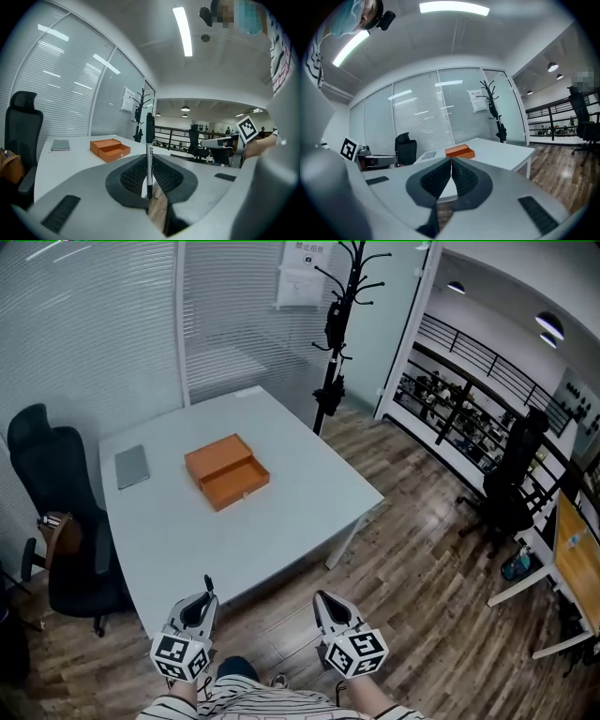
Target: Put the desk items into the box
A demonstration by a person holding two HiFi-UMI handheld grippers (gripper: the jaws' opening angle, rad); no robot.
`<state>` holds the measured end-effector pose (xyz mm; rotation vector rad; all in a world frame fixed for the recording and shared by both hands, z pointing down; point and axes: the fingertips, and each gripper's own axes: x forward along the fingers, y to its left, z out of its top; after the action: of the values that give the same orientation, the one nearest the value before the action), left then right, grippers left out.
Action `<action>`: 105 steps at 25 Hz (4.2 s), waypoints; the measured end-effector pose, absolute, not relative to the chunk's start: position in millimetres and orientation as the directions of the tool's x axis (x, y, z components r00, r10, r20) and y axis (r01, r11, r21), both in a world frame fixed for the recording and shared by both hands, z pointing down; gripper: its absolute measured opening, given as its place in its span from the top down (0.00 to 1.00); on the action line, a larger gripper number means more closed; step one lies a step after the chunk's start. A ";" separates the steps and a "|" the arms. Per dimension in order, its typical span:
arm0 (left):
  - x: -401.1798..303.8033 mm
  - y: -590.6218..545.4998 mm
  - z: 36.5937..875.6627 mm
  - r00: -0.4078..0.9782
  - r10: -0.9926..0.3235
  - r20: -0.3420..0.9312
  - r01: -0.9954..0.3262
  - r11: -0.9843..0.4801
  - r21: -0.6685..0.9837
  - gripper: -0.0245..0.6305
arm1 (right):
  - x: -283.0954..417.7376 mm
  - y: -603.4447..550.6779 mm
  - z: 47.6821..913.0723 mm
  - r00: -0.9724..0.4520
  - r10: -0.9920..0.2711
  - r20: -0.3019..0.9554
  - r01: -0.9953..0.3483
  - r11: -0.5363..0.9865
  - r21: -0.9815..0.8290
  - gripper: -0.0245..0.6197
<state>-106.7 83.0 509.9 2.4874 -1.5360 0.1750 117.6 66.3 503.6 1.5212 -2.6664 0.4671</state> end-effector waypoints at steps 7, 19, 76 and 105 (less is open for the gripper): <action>-108.6 30.5 503.5 0.424 -0.883 0.202 -0.906 -0.411 0.105 0.88 | 114.5 9.5 508.0 -0.548 -0.818 0.175 -0.828 0.499 -0.255 0.92; -149.1 -98.1 473.6 0.383 -0.911 0.155 -0.923 -0.371 0.103 0.88 | 78.9 -123.9 497.3 -0.568 -0.806 0.167 -0.816 0.524 -0.244 0.92; -118.0 -414.2 607.9 0.273 -0.728 0.629 -0.855 -0.484 -0.189 0.88 | 124.0 -322.4 556.6 -0.634 -0.713 0.299 -0.772 0.560 -0.301 0.92; -116.9 -447.3 739.1 0.182 -0.357 0.916 -0.828 -0.559 -0.053 0.88 | 124.4 -342.1 582.0 -0.609 -0.712 0.350 -0.791 0.513 -0.332 0.92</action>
<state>-116.9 -447.3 739.1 2.0031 -1.1097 1.3563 124.4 -342.1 582.0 1.2952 -2.5827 0.6980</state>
